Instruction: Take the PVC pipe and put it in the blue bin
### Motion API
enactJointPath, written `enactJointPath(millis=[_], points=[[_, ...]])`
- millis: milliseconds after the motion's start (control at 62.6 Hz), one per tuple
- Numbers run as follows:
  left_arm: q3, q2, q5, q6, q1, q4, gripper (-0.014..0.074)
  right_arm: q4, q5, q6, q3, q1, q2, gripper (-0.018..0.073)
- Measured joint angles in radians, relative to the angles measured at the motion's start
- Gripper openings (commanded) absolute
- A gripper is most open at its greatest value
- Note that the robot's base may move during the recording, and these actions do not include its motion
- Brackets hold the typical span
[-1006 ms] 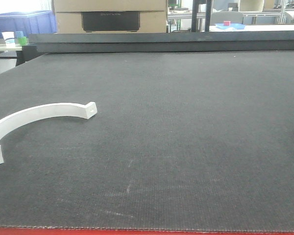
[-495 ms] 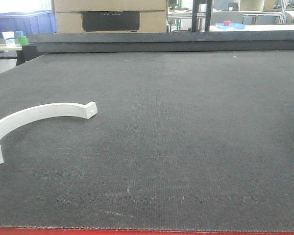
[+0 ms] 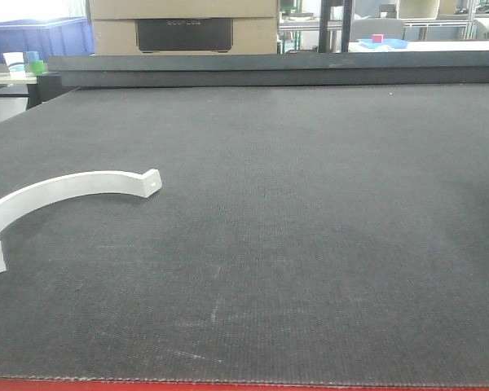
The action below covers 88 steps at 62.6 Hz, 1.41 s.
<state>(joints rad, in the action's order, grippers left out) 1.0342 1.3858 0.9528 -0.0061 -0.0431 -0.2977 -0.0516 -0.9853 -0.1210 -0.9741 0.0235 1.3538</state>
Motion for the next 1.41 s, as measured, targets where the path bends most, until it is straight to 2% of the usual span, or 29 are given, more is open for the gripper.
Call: enactJointPath(millis=[224,383,511,639,703,1022,1405], points=[[0.0,0.0,0.0,0.006,-0.075,0.0,-0.0111,0.026,-0.023,-0.037,-0.059,-0.044,0.122,-0.0151],[0.0,0.0,0.0,0.006,-0.089,0.0,-0.0111,0.024,-0.031,-0.043,-0.08,-0.047,0.18,-0.0136],[0.0,0.0,0.0,0.006,-0.089,0.0,-0.0111,0.019,-0.031,-0.045,-0.092,-0.047,0.207,-0.0001],[-0.004,0.0,0.0,0.006,-0.089,0.0,-0.0111,0.011,-0.031,-0.053,-0.094,-0.047,0.221,0.023],[-0.011,0.0,0.0,0.006,-0.089,0.0,-0.0111,0.009,-0.026,-0.053,-0.094,-0.047,0.222,0.0264],[-0.078,0.0,0.0,0.006,-0.089,0.0,-0.0111,0.008,0.017,-0.07,-0.094,-0.047,0.276,0.017],[-0.08,0.0,-0.015,0.006,-0.089,0.0,-0.0111,0.008,0.046,-0.07,-0.096,-0.047,0.341,0.0067]])
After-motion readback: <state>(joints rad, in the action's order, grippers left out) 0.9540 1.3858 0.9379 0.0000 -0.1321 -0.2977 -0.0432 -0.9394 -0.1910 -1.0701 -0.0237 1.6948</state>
